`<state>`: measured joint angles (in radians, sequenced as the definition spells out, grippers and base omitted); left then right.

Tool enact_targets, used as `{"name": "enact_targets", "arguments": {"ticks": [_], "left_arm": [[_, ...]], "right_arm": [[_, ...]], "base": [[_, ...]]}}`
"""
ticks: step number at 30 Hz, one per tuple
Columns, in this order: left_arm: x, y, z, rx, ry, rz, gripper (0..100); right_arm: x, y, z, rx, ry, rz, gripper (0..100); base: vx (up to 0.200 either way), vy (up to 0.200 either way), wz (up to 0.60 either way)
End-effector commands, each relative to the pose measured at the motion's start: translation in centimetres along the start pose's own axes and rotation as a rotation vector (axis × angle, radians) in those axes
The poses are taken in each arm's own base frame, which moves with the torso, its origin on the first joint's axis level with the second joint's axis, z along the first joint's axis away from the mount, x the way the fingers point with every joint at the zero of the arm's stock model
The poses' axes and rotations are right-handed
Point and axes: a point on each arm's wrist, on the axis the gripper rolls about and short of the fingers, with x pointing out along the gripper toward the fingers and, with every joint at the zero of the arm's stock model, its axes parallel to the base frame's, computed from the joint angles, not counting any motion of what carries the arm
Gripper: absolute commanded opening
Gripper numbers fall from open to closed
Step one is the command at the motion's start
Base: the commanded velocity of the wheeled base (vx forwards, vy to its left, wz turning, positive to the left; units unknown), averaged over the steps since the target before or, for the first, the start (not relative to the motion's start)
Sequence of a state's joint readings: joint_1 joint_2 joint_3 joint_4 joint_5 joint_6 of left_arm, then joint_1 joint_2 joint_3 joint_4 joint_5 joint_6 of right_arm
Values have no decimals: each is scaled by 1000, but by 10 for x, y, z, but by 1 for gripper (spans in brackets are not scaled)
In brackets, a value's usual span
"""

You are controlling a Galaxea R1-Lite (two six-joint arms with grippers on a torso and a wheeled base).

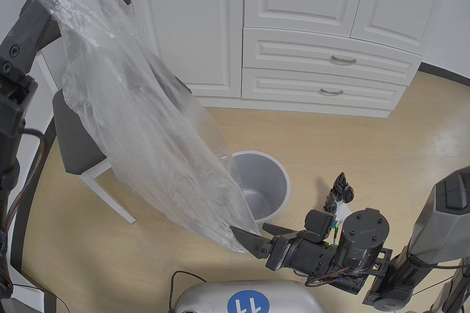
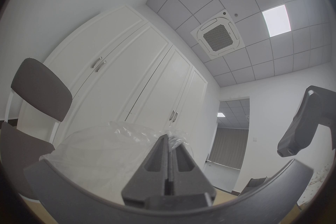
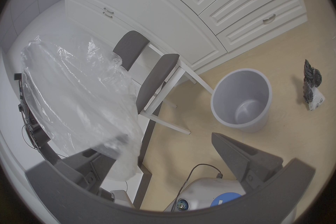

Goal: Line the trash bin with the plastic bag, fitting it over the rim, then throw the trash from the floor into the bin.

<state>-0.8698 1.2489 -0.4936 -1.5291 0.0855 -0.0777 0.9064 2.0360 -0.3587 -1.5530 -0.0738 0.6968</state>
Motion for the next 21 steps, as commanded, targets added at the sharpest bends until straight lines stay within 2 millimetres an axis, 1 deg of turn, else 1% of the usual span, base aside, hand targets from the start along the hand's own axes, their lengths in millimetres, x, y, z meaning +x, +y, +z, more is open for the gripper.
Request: {"name": "enact_targets", "arguments": {"ticks": [1,15,16,21], "left_arm": [[1,0,-3,-2,10,-1,0],[1,0,-2,-15,6,-1,0],[1,0,-2,-15,6,-1,0],[1,0,-6,-26,19,0,0]], "right_arm": [[-2,5,6,4,-28,26,100],[-2,4,3,-2,-19,20,100],[-1,5,4,3,-24,24,0],[-2,6,7,35,-35,32,0]], "base": [[0,0,0],[0,0,0],[0,0,0],[0,0,0]]}}
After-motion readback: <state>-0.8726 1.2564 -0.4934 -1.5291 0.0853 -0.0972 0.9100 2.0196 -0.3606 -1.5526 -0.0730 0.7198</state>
